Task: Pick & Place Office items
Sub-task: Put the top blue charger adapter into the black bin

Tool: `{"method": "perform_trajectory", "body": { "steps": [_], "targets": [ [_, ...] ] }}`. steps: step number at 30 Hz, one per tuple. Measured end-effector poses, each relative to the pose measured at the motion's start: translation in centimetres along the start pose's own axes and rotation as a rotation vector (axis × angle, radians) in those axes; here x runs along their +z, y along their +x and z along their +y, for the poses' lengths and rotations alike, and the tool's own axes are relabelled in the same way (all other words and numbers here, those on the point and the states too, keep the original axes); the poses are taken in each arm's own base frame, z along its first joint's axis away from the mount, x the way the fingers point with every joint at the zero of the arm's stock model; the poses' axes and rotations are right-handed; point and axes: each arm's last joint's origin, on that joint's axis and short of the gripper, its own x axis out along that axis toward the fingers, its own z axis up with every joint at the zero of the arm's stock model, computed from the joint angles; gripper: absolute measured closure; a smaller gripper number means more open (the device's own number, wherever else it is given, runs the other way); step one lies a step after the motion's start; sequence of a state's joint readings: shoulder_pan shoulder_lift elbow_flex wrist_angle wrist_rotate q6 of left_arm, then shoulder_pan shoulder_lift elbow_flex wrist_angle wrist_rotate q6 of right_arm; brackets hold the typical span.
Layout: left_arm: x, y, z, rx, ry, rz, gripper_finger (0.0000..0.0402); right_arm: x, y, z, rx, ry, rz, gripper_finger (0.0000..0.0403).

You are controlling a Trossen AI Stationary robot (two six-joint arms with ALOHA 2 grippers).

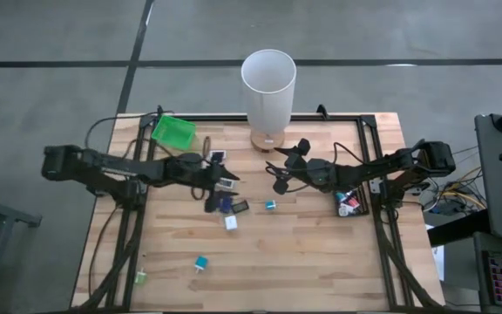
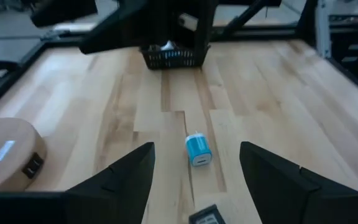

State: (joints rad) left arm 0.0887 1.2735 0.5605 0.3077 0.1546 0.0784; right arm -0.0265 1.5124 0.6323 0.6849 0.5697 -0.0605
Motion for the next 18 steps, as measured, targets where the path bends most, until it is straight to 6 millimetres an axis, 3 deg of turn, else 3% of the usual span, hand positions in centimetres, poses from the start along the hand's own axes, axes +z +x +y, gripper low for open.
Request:
{"method": "perform_trajectory", "body": {
  "steps": [10,18],
  "targets": [
    [-0.6,-4.7,-0.3,0.058,-0.016,-0.164,0.0158,0.0,0.0,0.0,0.000,0.000,0.000,0.0147],
    [-1.1,-6.1,-0.3,0.077,-0.007,-0.236,0.0158,0.0,0.0,0.0,0.000,0.000,0.000,0.0153]
  ]
}}
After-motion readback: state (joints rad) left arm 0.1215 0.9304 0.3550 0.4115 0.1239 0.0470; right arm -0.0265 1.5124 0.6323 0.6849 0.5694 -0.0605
